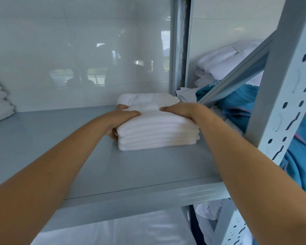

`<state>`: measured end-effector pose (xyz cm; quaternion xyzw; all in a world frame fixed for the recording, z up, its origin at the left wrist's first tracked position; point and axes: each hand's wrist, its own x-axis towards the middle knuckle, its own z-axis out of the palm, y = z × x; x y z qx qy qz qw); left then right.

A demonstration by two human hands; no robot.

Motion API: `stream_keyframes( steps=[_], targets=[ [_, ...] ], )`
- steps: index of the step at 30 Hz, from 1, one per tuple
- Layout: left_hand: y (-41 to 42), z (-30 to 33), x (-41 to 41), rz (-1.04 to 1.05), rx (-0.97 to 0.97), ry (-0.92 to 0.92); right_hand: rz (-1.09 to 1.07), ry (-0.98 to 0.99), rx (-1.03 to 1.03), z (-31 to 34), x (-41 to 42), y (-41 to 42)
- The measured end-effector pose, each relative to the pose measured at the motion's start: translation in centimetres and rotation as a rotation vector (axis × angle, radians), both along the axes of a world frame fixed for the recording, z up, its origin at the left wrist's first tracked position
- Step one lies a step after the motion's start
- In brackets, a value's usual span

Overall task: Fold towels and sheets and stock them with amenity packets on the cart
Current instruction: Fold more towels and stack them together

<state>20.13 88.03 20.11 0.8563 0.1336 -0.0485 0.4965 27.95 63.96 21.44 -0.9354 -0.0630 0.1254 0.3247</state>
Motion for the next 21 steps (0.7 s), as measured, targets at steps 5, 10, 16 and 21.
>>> stream_keyframes(
  steps=[5,10,16,21],
  targets=[
    [0.6,-0.3,-3.9,-0.004,-0.031,-0.022,0.001,0.048,0.077,0.3,-3.9,-0.4],
    [2.0,-0.6,-8.5,-0.015,-0.092,-0.064,0.064,0.095,0.222,-0.3,-9.3,-1.3],
    [3.7,-2.0,-14.1,-0.036,-0.078,-0.213,0.077,0.012,0.412,-1.9,-16.2,-0.1],
    [4.7,-3.0,-18.6,-0.033,0.015,-0.364,0.0,-0.113,0.398,-2.5,-22.5,1.2]
  ],
)
